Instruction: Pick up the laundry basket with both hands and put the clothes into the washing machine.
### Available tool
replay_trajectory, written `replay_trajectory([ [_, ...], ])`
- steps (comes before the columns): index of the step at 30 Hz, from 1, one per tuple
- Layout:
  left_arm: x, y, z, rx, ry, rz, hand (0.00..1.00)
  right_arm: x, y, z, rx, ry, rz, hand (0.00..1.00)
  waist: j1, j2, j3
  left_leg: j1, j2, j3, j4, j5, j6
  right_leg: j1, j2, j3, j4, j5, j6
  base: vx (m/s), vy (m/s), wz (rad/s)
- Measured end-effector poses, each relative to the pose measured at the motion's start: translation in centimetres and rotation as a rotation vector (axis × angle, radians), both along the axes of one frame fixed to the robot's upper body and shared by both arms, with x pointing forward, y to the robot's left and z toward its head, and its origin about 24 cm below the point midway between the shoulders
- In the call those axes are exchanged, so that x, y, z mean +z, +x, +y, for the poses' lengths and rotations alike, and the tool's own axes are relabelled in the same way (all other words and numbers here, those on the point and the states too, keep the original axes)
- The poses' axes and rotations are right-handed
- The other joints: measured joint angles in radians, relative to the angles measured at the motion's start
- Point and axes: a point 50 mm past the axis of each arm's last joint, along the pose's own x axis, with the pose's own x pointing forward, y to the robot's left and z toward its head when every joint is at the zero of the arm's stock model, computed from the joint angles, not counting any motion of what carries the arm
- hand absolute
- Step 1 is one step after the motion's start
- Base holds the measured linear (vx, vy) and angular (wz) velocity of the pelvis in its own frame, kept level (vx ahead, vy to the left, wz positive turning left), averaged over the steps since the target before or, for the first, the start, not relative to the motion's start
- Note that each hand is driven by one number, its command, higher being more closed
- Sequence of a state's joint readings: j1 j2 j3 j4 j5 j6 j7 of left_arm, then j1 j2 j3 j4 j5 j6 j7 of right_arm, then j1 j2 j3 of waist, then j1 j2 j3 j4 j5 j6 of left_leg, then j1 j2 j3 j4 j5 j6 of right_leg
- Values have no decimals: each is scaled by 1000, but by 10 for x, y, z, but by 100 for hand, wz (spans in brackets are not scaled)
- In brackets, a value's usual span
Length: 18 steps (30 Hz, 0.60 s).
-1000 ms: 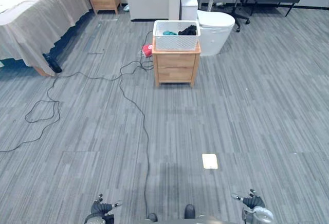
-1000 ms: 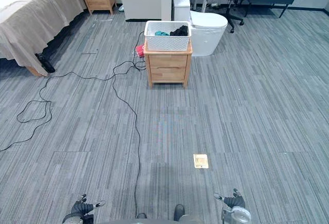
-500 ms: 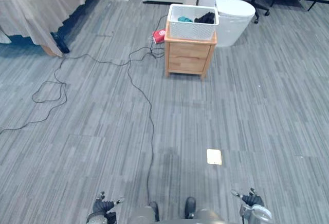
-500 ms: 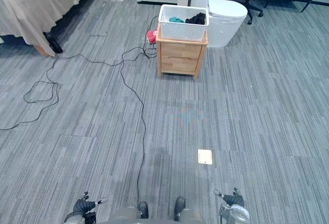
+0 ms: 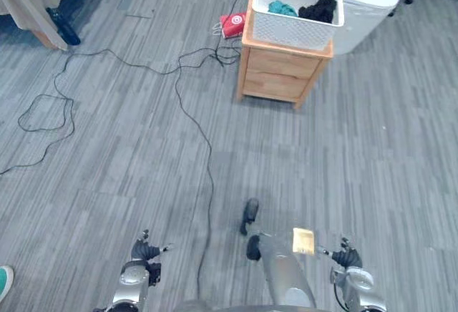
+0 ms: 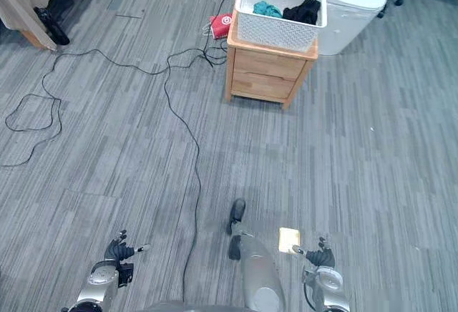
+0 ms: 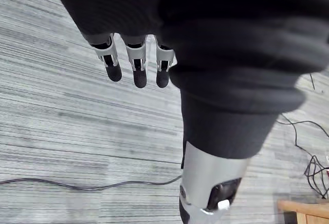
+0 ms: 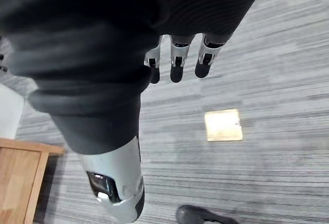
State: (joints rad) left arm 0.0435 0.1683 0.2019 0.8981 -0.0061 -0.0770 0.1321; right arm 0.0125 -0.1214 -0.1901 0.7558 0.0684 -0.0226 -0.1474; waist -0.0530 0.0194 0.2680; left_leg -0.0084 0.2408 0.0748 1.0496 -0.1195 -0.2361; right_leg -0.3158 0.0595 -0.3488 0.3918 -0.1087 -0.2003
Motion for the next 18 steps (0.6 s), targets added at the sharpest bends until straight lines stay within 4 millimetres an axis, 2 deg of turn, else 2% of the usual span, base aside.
replay_trajectory([
  [1, 0, 2, -5, -3, -14, -10, 0, 4, 4, 3, 6, 1, -29, 0, 19, -7, 1, -93, 32, 36, 149, -26, 38, 81, 20, 24, -36, -16, -6, 631, -169, -40],
  [2, 0, 3, -8, -3, -21, -19, 0, 5, 6, 4, 8, 1, -42, 0, 29, -12, 1, -139, 40, 53, 178, -41, 62, 118, 27, 38, -56, -22, -8, 599, -136, -50],
  [3, 1, 5, -15, -5, -38, -36, 0, 9, 9, 5, 9, 0, -64, 0, 47, -15, 0, -236, 41, 79, 181, -68, 108, 198, 37, 71, -113, -28, -3, 568, -116, -57],
  [4, 1, 6, -20, -7, -49, -44, 0, 12, 12, 6, 15, -1, -84, 0, 69, -15, 0, -311, 41, 104, 126, -82, 131, 267, 45, 100, -172, -35, 12, 559, -99, -62],
  [5, 1, 5, -22, -6, -53, -46, 0, 13, 13, 7, 19, -2, -89, 0, 71, -15, 0, -343, 41, 119, 76, -88, 140, 296, 49, 114, -194, -38, 17, 522, -57, -61],
  [6, -1, 3, -24, -6, -60, -40, 0, 15, 15, 8, 26, -4, -98, 0, 79, -15, 0, -392, 31, 138, -58, -95, 152, 349, 52, 137, -228, -47, 33, 496, -9, -58],
  [7, -2, 0, -26, -11, -63, -30, 0, 18, 16, 8, 34, -9, -112, 0, 85, -14, 0, -422, 14, 149, -234, -94, 151, 397, 52, 165, -250, -59, 51, 490, 16, -59],
  [8, -2, 0, -27, -16, -66, -30, 0, 19, 16, 7, 33, -13, -117, 0, 94, -13, -1, -424, 3, 148, -331, -88, 142, 417, 52, 180, -259, -66, 60, 502, 67, -73],
  [9, -4, -2, -30, -13, -75, -28, 0, 19, 15, 7, 31, -15, -119, 0, 99, -11, -3, -408, -23, 147, -536, -64, 122, 458, 53, 206, -289, -83, 87, 486, 121, -86],
  [10, -6, -7, -31, -6, -77, -14, 0, 17, 11, 6, 28, -16, -107, 0, 102, -8, -19, -401, -39, 144, -686, -28, 132, 492, 53, 222, -314, -114, 107, 489, 153, -88],
  [11, -7, -10, -31, -3, -79, -5, 0, 17, 10, 6, 27, -17, -105, 0, 102, -4, -30, -400, -43, 142, -720, -14, 140, 504, 53, 234, -316, -133, 109, 511, 229, -78],
  [12, -8, -15, -30, 1, -78, 10, 0, 16, 8, 6, 24, -13, -99, 0, 105, -6, -46, -398, -53, 117, -720, 44, 179, 519, 45, 259, -302, -162, 124, 626, 288, -86],
  [13, -11, -23, -28, 10, -78, 30, 0, 10, -3, 8, 15, -3, -71, 0, 126, -26, -78, -388, -70, 134, -691, 107, 209, 514, 17, 298, -240, -200, 164, 657, 300, -94],
  [14, -11, -23, -27, 8, -75, 32, 0, 6, -7, 13, 10, 11, -56, 0, 133, -43, -89, -371, -72, 163, -664, 100, 230, 476, -13, 299, -126, -223, 205, 678, 291, -89],
  [15, -9, -23, -23, 1, -59, 33, 0, 3, -11, 18, 7, 29, -42, 0, 127, -68, -92, -329, -95, 182, -651, 51, 239, 377, -66, 276, 132, -223, 262, 740, 297, -42],
  [16, -9, -21, -23, -27, -51, 37, 0, 1, -14, 21, 18, 27, -27, 0, 112, -76, -92, -281, -121, 187, -638, 2, 253, 274, -124, 248, 412, -126, 370, 719, 283, -3],
  [17, -9, -18, -25, -47, -49, 36, 0, -1, -15, 23, 36, 24, -14, 0, 101, -74, -91, -242, -130, 192, -623, -31, 267, 209, -169, 242, 571, -94, 378, 581, 204, 20],
  [18, -9, -18, -26, -56, -48, 38, 0, -1, -14, 26, 54, 23, -10, 0, 96, -74, -90, -212, -137, 193, -621, -47, 272, 178, -189, 238, 649, -106, 355, 535, 143, 14],
])
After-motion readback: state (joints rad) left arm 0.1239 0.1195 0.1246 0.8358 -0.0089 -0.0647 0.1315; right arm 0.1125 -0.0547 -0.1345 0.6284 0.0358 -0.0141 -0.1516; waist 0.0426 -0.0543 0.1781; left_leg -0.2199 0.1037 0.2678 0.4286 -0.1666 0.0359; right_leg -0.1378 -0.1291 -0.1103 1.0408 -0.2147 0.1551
